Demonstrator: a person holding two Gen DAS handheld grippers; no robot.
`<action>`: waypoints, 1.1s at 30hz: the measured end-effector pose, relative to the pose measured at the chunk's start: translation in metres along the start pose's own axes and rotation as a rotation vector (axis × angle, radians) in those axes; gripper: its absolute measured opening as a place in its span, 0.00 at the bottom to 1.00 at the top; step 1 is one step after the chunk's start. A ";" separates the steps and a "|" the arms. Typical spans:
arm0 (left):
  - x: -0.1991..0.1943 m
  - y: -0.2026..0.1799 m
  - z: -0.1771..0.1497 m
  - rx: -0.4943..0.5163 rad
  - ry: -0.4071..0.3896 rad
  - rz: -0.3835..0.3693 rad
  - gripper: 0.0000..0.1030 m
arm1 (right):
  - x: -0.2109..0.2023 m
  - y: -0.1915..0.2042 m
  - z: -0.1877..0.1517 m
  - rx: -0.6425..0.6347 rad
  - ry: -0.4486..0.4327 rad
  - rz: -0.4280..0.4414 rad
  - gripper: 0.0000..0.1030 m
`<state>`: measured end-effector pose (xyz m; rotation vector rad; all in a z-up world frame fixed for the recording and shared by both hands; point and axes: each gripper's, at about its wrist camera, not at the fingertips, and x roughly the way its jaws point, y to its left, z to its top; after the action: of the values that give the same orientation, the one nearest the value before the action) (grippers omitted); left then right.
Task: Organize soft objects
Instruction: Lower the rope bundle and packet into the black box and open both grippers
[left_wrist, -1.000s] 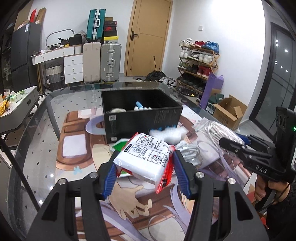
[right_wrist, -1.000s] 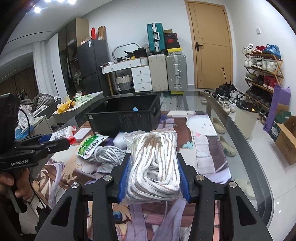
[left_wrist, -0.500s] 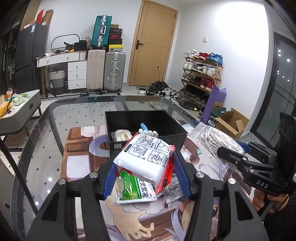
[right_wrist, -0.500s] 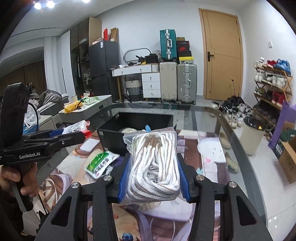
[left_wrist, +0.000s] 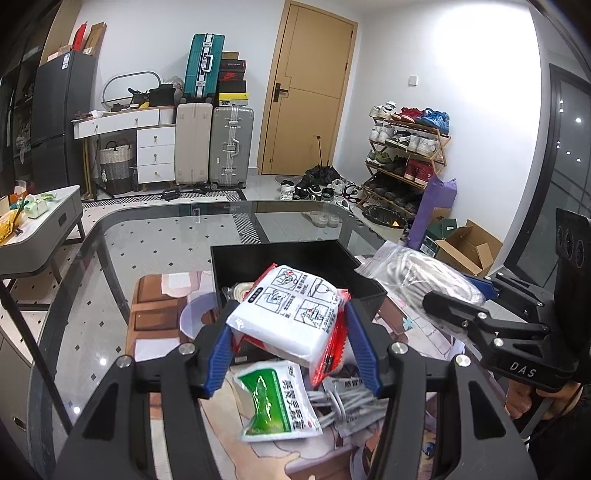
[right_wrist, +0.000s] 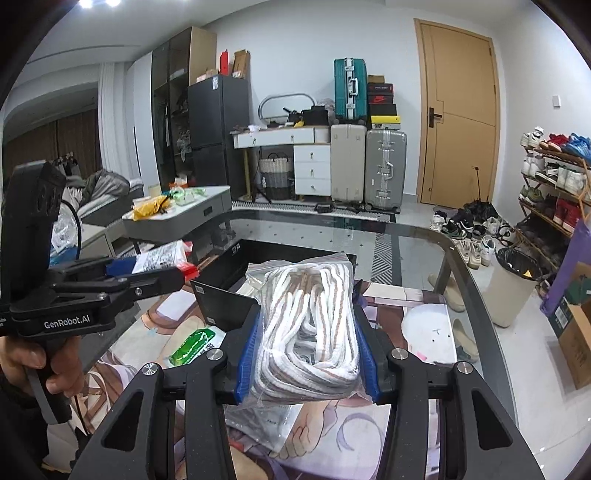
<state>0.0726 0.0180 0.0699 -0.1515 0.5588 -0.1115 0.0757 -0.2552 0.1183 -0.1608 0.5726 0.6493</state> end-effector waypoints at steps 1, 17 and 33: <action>0.002 0.001 0.002 -0.001 0.002 0.001 0.55 | 0.004 0.000 0.003 -0.006 0.007 0.005 0.45; 0.040 0.018 0.027 -0.048 0.032 0.007 0.55 | 0.052 -0.001 0.037 -0.047 0.089 0.030 0.45; 0.067 0.022 0.020 -0.050 0.074 0.038 0.55 | 0.108 -0.003 0.051 -0.115 0.198 0.089 0.45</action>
<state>0.1411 0.0321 0.0486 -0.1856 0.6378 -0.0660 0.1704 -0.1852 0.1012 -0.3111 0.7367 0.7582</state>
